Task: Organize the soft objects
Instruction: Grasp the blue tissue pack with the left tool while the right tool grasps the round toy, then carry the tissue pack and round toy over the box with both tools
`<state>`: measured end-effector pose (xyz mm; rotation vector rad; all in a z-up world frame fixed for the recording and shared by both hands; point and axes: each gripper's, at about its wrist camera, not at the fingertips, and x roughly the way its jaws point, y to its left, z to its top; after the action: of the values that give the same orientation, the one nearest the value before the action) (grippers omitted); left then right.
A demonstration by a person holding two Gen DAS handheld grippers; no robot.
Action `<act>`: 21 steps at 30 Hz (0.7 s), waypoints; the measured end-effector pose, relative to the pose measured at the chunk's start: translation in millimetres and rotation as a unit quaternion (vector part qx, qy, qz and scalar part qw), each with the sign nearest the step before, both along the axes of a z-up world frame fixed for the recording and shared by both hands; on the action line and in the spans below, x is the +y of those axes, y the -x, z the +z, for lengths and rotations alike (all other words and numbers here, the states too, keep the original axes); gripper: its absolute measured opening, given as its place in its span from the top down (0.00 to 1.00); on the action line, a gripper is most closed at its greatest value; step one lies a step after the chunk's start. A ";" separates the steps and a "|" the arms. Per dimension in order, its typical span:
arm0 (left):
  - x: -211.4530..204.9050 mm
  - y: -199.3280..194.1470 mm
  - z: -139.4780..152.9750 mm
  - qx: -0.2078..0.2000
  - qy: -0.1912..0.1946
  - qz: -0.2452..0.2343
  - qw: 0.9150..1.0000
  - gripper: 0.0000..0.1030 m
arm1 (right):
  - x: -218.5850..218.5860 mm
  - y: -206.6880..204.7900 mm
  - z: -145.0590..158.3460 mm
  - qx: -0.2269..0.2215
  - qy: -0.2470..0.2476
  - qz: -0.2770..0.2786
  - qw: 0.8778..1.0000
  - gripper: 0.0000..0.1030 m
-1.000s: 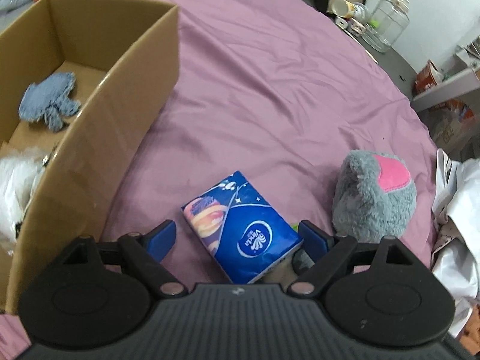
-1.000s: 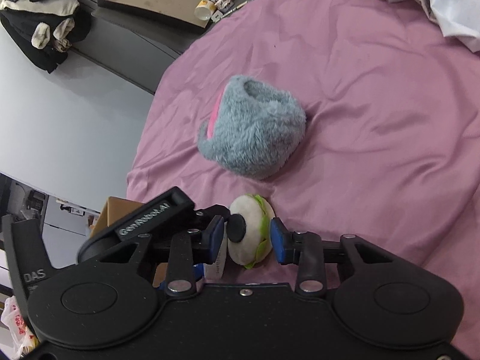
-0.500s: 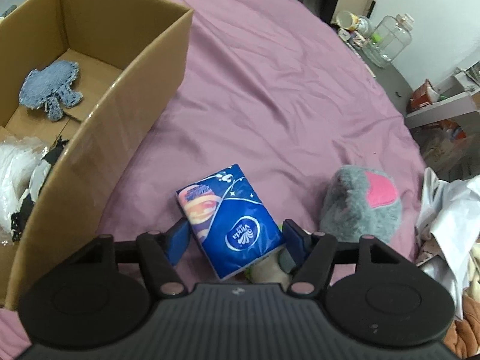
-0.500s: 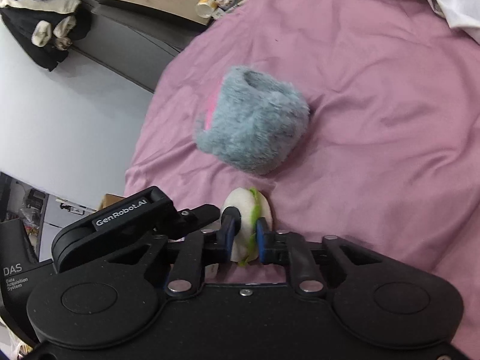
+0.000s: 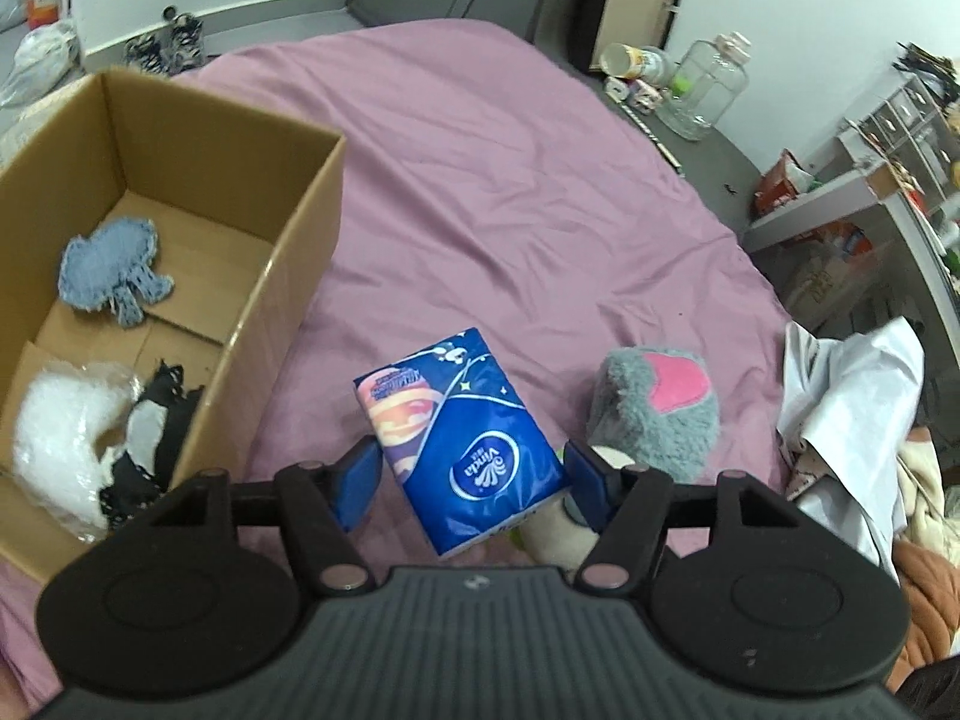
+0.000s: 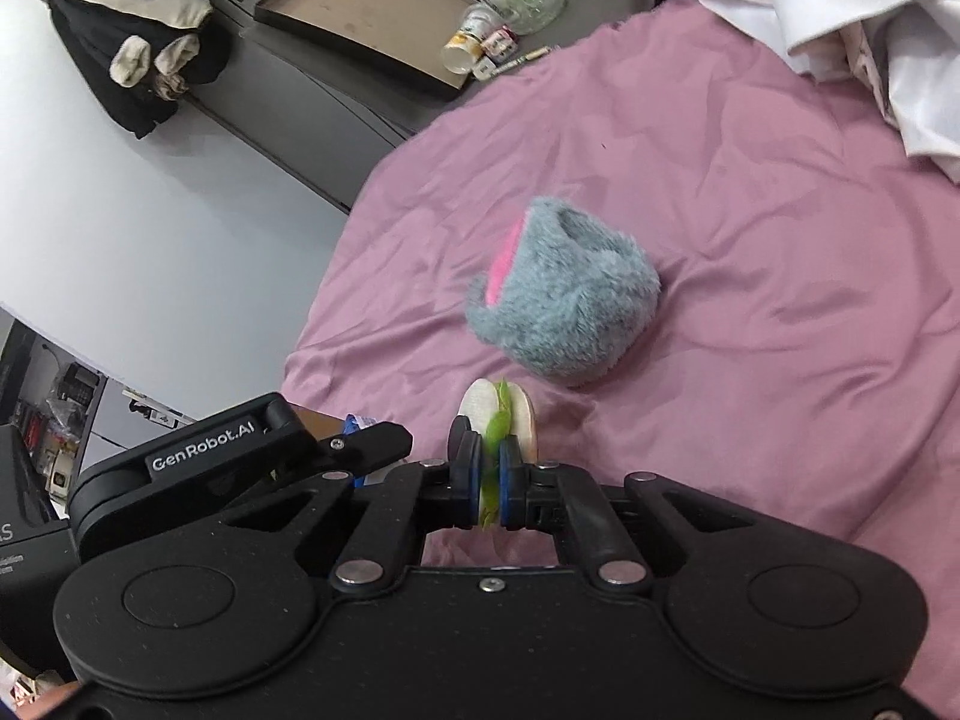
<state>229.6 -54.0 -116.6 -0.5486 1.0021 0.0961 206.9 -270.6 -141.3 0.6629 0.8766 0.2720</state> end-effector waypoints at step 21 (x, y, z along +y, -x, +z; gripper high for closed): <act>23.9 32.2 64.1 -0.063 -0.060 -0.079 0.993 0.37 | 26.2 23.6 47.5 -0.101 0.036 0.028 0.994 0.94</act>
<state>197.4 -30.1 -52.5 -0.3586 0.9074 -0.0187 183.3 -244.4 -93.8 0.5344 0.7075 0.3503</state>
